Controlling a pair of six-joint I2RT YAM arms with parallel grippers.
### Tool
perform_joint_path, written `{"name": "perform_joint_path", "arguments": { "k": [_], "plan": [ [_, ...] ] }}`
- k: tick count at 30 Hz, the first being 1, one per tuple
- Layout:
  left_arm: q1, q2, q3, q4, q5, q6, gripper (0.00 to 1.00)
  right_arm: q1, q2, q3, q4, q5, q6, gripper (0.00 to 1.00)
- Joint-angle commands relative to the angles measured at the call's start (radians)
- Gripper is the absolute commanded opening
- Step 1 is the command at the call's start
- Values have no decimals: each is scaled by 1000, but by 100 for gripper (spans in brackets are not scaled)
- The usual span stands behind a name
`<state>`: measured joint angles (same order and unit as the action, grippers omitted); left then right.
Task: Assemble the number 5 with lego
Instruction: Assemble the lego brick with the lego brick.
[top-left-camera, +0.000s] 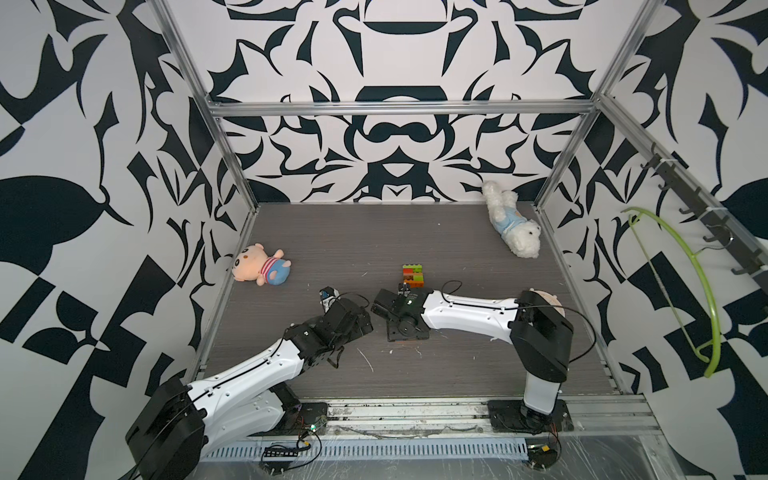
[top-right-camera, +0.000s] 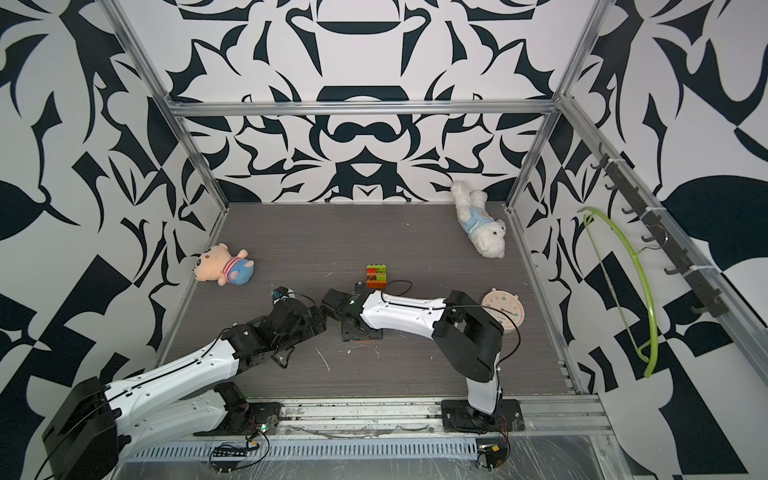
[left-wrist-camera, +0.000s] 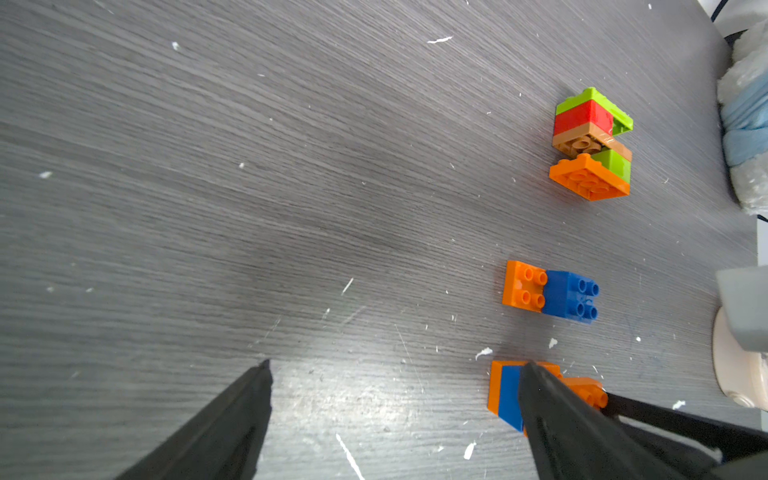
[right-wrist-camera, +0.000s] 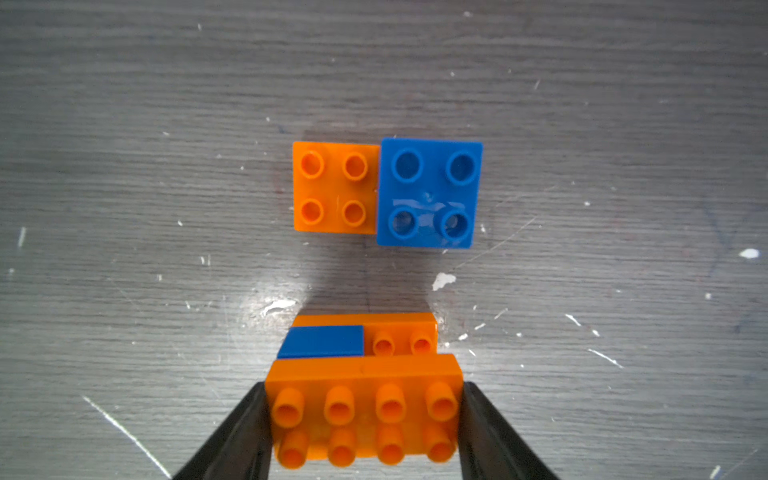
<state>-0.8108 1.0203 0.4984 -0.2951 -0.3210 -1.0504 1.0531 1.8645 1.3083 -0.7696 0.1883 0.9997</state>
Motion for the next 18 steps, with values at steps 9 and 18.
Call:
{"name": "perform_joint_path", "arguments": {
  "k": [9, 18],
  "plan": [
    [5, 1, -1, -30, -21, -5, 99, -9, 81, 23, -71, -31, -44, 57],
    [5, 22, 12, -27, -18, -6, 99, -16, 90, -1, -55, -44, -48, 56]
  ]
}}
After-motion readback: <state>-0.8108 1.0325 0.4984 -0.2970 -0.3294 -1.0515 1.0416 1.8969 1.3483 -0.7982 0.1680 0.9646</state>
